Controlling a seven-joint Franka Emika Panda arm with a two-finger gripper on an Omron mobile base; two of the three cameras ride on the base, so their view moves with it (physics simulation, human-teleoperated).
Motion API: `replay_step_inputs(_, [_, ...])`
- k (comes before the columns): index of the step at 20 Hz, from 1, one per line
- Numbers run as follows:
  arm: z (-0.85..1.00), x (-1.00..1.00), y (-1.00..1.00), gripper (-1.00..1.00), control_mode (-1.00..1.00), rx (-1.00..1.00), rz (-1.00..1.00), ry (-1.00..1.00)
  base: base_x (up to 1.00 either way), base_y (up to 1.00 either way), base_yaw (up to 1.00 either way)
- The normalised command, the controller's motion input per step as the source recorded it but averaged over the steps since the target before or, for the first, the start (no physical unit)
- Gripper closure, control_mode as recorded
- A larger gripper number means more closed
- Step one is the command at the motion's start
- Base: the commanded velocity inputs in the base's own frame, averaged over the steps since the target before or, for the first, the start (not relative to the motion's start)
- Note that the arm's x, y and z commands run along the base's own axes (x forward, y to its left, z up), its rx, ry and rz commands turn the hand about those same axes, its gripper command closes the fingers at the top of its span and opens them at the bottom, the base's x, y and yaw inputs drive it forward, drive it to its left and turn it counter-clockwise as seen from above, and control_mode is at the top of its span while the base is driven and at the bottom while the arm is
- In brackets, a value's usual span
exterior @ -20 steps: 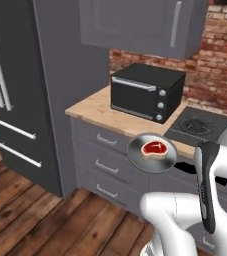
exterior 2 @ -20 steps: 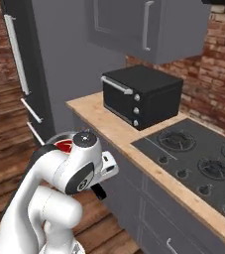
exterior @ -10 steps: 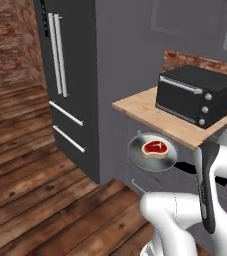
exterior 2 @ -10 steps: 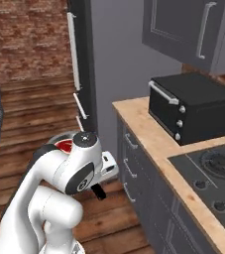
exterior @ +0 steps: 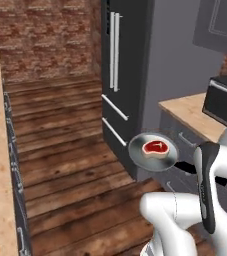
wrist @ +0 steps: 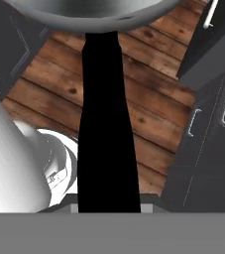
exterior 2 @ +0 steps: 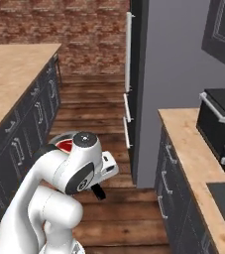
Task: Pick up the pan with the steak in it and place it on the dining table. Then place the steak on the plate.
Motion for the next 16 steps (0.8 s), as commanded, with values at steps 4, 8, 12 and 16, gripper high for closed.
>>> replay_step_inputs(4, [0.0,0.0,0.0,1.0,1.0,0.0,0.0,0.0,-0.05,0.0,0.5])
replay_step_inputs(8, [0.0,0.0,0.0,1.0,1.0,0.0,0.0,0.0,-0.08,-0.01,0.49])
replay_step_inputs(12, [0.0,0.0,0.0,1.0,1.0,0.0,0.0,0.0,-0.13,-0.05,0.07])
replay_step_inputs(16, [0.0,0.0,0.0,1.0,1.0,0.0,0.0,0.0,0.28,-0.07,0.0])
